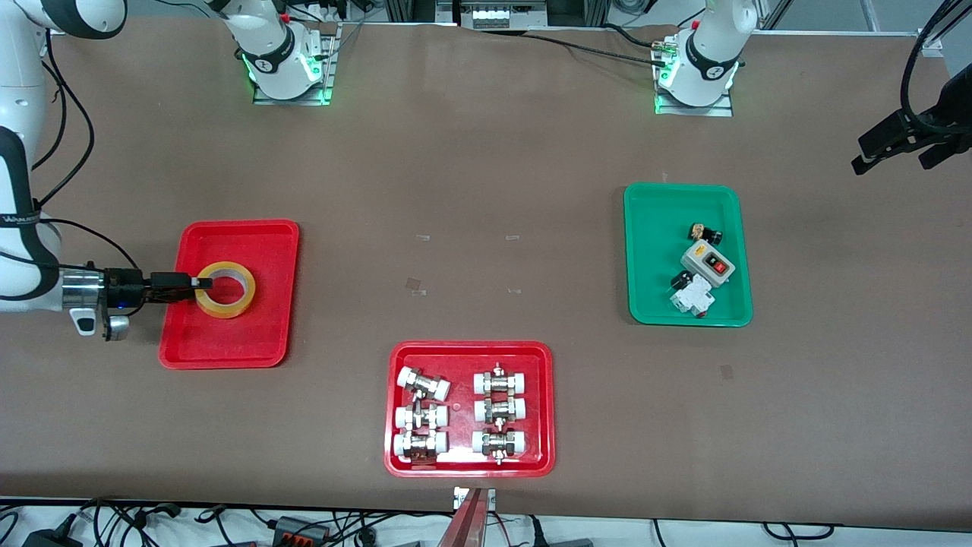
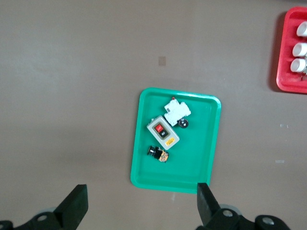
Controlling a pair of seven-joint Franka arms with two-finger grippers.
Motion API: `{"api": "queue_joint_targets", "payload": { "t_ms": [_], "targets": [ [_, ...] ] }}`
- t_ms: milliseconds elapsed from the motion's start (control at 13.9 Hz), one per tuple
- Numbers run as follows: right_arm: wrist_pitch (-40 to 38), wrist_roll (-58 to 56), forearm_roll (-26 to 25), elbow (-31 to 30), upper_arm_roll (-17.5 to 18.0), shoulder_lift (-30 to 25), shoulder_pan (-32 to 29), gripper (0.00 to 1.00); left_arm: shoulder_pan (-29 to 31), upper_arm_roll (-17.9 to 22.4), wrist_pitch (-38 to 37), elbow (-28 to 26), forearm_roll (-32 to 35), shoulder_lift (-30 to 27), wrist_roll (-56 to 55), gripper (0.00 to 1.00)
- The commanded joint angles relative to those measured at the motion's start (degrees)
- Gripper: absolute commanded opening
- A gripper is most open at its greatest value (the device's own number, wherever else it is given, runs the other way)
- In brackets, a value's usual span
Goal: Left arm passes tape to right arm into tray
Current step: 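Lower the tape into the empty red tray with the right gripper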
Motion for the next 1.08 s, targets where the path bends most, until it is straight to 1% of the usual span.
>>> {"api": "queue_joint_targets", "payload": {
  "t_ms": [0,143,215,287,502,717,1004],
  "targets": [
    [0.2,-1.3,0.5,-1.2,0.5,0.2,-0.5,1.00,0.2,-0.1,-1.8,1.2,-0.7,0.4,0.4,1.00],
    [1.7,-1.7,-0.6,-0.7,0.3,-0.3,-0.1,1.00,0.2,-0.2,-1.8,1.2,-0.7,0.6,0.4,1.00],
    [3.5,-1.8,-2.7,-0.6,0.2,-0.9,0.4,1.00,0.1,-0.3,-1.8,1.2,-0.7,0.7,0.4,1.00],
    [5.6,-1.8,-6.0,-0.6,0.4,-1.6,0.8,1.00,0.2,-0.2,-1.7,1.2,-0.7,0.7,1.1,1.00],
    [6.8,-1.5,-8.3,-0.7,0.0,-3.7,4.3,1.00,0.2,-0.2,-1.7,1.4,-0.6,0.8,3.3,1.00],
    [8.2,2.0,-15.7,-0.5,-0.1,-8.1,7.7,1.00,0.3,0.4,-1.9,4.2,-0.6,2.1,4.2,1.00],
    [7.9,13.3,-27.6,0.5,-0.1,-16.8,12.7,1.00,0.1,0.2,-1.9,4.3,-0.6,2.3,3.9,1.00]
  ]
}}
